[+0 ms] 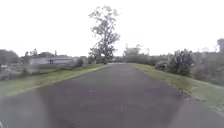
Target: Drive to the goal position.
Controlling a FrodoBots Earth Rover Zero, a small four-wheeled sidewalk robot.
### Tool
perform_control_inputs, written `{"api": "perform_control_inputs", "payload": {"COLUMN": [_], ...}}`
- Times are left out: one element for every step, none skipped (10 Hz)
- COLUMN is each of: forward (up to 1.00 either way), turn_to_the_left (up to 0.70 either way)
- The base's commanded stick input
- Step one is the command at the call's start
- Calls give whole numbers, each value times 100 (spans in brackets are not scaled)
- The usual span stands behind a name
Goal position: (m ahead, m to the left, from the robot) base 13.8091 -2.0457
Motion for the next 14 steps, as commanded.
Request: {"api": "perform_control_inputs", "payload": {"forward": [70, 70, 70, 70, 70, 70, 70, 70, 70, 70, 70, 70, 70, 70], "turn_to_the_left": [-11, -23, -35, -35, -35, -35, -35, -35, -34, -33, -15, 0, 0, 0]}}
